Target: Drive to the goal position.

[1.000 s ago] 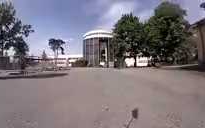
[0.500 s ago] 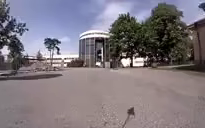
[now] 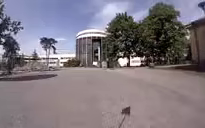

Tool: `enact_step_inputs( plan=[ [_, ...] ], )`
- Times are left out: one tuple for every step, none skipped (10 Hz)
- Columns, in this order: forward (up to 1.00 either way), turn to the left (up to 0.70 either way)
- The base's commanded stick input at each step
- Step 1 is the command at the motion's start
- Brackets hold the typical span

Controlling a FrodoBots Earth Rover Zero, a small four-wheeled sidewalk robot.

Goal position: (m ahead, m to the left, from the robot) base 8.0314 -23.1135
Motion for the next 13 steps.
enact_step_inputs(
  plan=[
    [0.70, -0.09],
    [0.70, 0.00],
    [0.70, 0.00],
    [0.70, 0.00],
    [0.70, 0.00],
    [0.70, -0.19],
    [0.70, -0.35],
    [0.70, -0.35],
    [0.70, -0.16],
    [0.70, 0.00],
    [0.70, 0.00],
    [0.70, 0.00],
    [0.70, 0.00]
  ],
)
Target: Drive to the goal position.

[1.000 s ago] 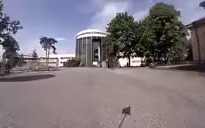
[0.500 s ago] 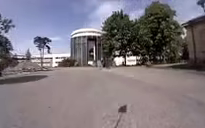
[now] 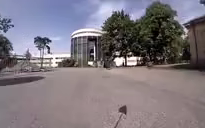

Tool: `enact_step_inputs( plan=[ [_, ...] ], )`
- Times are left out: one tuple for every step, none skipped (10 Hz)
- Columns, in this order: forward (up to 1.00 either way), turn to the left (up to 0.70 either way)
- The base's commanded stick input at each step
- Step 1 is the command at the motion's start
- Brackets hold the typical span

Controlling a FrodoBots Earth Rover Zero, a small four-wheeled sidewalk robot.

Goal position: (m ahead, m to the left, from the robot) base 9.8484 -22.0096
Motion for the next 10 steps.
enact_step_inputs(
  plan=[
    [0.70, 0.00],
    [0.70, 0.00],
    [0.70, 0.00],
    [0.70, 0.00],
    [0.70, 0.00],
    [0.70, 0.00],
    [0.70, 0.00],
    [0.70, 0.00],
    [0.70, -0.20],
    [0.70, -0.35]
  ],
)
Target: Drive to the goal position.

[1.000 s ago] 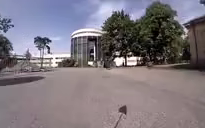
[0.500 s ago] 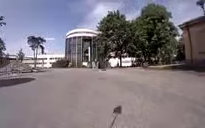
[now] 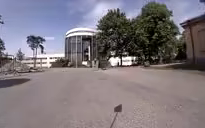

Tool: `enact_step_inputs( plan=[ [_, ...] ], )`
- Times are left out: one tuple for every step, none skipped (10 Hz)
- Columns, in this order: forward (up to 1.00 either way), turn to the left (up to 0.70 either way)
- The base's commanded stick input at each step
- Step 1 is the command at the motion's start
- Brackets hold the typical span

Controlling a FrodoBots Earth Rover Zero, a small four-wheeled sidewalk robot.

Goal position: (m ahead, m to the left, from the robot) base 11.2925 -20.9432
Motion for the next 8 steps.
enact_step_inputs(
  plan=[
    [0.70, -0.19],
    [0.70, -0.01],
    [0.70, 0.00],
    [0.70, 0.00],
    [0.70, 0.00],
    [0.70, -0.14],
    [0.70, -0.28],
    [0.70, -0.35]
  ],
)
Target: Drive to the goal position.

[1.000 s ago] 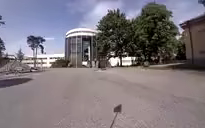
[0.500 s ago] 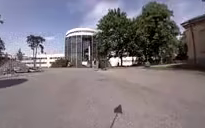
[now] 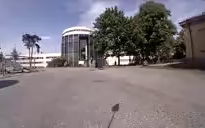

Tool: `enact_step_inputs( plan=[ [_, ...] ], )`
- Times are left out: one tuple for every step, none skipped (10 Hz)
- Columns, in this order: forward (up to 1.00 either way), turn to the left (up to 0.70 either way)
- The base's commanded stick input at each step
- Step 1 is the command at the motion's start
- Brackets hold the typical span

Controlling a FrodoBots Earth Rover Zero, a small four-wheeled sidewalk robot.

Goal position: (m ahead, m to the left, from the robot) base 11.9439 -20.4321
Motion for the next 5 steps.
enact_step_inputs(
  plan=[
    [0.70, -0.20],
    [0.70, 0.00],
    [0.70, 0.00],
    [0.70, 0.00],
    [0.70, 0.00]
  ],
)
